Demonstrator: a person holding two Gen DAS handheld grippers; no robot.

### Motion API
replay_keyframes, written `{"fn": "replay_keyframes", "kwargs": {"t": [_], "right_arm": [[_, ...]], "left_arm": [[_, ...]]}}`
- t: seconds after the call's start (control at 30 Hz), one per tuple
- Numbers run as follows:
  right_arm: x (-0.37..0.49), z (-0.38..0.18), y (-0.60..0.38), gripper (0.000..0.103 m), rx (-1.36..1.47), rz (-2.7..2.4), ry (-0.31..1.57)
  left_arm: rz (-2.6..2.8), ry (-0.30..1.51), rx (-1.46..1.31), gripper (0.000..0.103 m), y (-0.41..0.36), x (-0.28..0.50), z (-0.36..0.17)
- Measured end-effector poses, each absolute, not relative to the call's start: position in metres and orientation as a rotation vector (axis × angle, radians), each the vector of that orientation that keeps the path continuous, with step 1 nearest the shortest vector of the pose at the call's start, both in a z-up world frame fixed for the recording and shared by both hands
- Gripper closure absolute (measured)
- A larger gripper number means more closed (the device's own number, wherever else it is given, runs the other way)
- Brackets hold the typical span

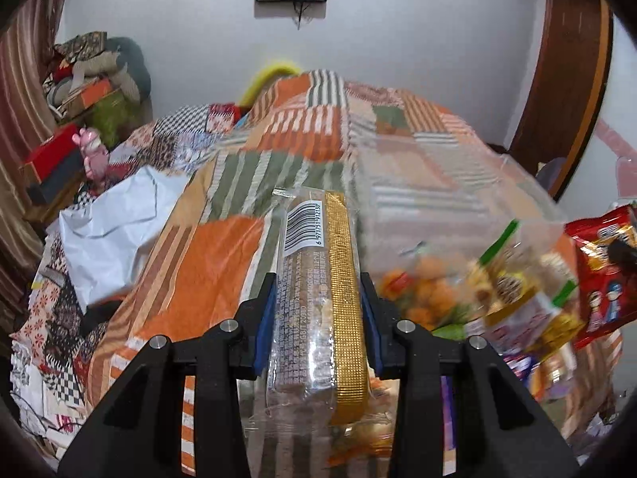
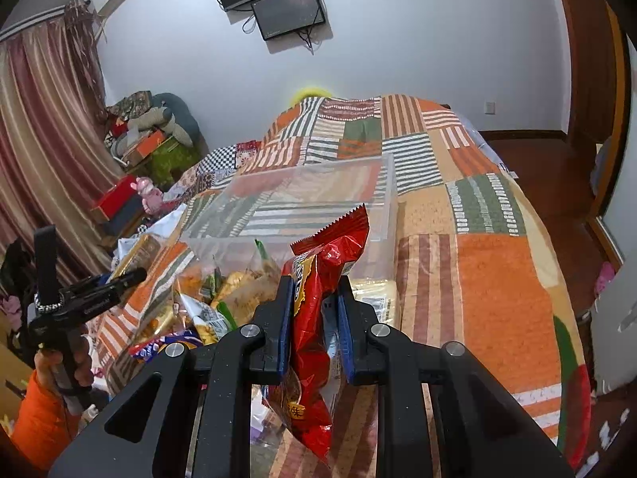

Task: Organize snacks
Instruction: 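Lower the red bag into the clear box with the right gripper while the left drops the roll in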

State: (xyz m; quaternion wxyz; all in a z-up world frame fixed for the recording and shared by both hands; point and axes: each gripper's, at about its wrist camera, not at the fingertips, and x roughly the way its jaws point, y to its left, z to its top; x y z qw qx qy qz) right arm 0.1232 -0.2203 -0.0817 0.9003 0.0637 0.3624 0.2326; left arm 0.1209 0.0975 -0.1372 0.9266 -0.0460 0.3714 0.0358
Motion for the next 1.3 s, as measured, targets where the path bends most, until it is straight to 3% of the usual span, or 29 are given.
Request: {"fn": "replay_keyframes", "kwargs": {"t": [0.77,1.3], "right_arm": [[0.181,-0.048,-0.213,0.085,0.121,0.462,0.609],[0.237,-0.07,-0.189,0.085,0.123,0.479,0.687]], "left_arm": [[-0.051,0.646,-0.038,0.065,0.051,0.184,-0.083],[-0.108,0.74,-0.049,0.065,0.04,0.254,-0.112]]}}
